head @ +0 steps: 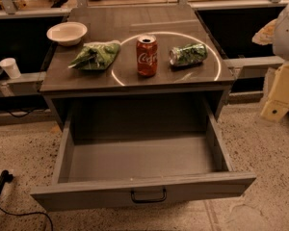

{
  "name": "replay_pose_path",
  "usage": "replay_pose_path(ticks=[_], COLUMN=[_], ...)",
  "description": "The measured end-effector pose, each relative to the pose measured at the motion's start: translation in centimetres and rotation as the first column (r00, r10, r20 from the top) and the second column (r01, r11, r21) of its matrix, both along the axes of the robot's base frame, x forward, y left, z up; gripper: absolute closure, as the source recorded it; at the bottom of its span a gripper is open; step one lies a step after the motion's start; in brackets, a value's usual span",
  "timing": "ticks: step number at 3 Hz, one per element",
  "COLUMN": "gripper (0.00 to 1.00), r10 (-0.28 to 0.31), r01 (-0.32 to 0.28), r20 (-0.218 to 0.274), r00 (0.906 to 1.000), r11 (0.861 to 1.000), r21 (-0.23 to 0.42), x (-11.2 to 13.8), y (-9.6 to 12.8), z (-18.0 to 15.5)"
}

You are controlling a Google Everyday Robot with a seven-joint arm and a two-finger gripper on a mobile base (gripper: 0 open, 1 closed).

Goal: Place coke can into top drawer

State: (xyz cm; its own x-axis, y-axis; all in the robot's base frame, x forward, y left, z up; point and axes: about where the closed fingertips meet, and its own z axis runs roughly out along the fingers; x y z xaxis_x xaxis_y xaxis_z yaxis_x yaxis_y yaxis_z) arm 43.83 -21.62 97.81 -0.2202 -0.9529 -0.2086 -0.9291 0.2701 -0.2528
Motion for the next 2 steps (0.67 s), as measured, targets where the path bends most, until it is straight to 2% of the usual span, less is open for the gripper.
replay_pose_path(ticks=[1,2], gripper=[0.00,0.00], r10=[0.000,-0.003], r01=[0.000,0.002], r20=[0.000,0.005], r00=[1.0000,1.0000], r11=[1.000,0.999], r21=[0.000,0.050], x=[0.0,3.0], y=[0.0,1.5], z=[0.0,0.3])
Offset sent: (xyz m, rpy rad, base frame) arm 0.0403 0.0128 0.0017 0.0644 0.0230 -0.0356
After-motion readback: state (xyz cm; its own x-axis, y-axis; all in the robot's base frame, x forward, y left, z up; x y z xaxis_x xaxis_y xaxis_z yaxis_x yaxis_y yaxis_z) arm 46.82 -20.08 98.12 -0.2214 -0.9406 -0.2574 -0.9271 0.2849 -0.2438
